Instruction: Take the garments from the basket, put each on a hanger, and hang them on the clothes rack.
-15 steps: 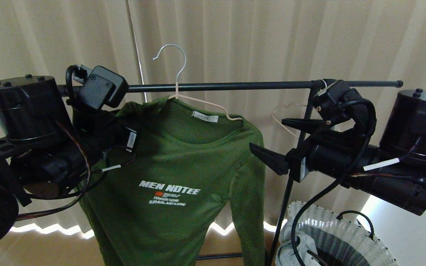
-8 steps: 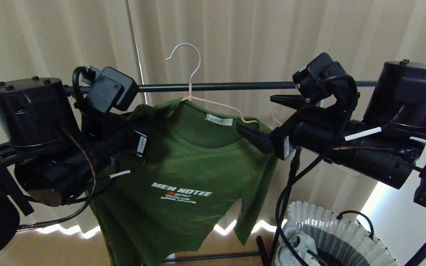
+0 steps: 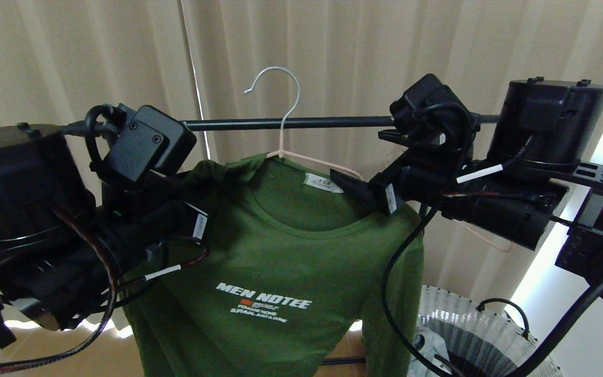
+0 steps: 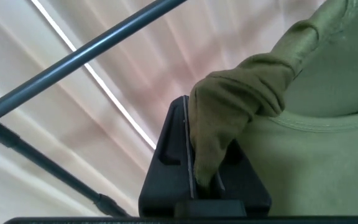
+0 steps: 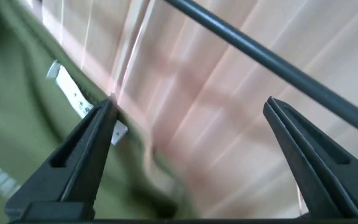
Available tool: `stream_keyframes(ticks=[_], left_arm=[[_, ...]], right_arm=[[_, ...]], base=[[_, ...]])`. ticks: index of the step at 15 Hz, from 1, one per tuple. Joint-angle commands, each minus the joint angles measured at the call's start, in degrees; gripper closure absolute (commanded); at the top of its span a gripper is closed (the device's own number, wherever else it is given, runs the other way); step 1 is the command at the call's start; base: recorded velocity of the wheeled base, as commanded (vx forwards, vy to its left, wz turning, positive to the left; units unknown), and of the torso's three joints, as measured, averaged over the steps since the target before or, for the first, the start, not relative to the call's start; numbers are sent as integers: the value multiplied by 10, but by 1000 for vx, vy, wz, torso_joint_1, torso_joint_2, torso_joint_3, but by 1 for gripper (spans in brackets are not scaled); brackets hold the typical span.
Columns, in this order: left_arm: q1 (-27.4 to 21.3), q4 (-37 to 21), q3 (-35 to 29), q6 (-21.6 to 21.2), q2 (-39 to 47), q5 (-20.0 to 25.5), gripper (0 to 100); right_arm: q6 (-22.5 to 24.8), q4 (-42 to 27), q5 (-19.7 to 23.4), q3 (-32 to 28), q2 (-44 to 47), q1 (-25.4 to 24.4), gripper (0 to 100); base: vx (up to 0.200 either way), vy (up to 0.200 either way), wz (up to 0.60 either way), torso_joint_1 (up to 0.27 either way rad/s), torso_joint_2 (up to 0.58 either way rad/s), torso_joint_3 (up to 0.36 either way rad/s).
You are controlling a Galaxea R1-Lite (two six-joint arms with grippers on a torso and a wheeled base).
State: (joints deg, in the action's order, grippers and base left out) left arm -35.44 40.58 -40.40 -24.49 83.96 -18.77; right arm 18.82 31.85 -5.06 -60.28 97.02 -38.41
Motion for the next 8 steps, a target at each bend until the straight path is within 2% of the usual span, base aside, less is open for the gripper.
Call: stream_keyframes(ticks=[1, 7, 8], left_arm=[[-13, 0, 6, 0, -8, 0, 100], [-18, 0, 7, 0, -4, 0, 100], [-19, 0, 7, 0, -4, 0, 100]], right_arm=[[1, 0, 0, -3, 15, 0, 0], [9, 1, 0, -1, 22, -3, 0], [9, 2, 0, -1, 23, -3, 100]], base=[[0, 0, 0, 0, 0, 0], [0, 0, 0, 0, 0, 0], [0, 0, 0, 0, 0, 0]])
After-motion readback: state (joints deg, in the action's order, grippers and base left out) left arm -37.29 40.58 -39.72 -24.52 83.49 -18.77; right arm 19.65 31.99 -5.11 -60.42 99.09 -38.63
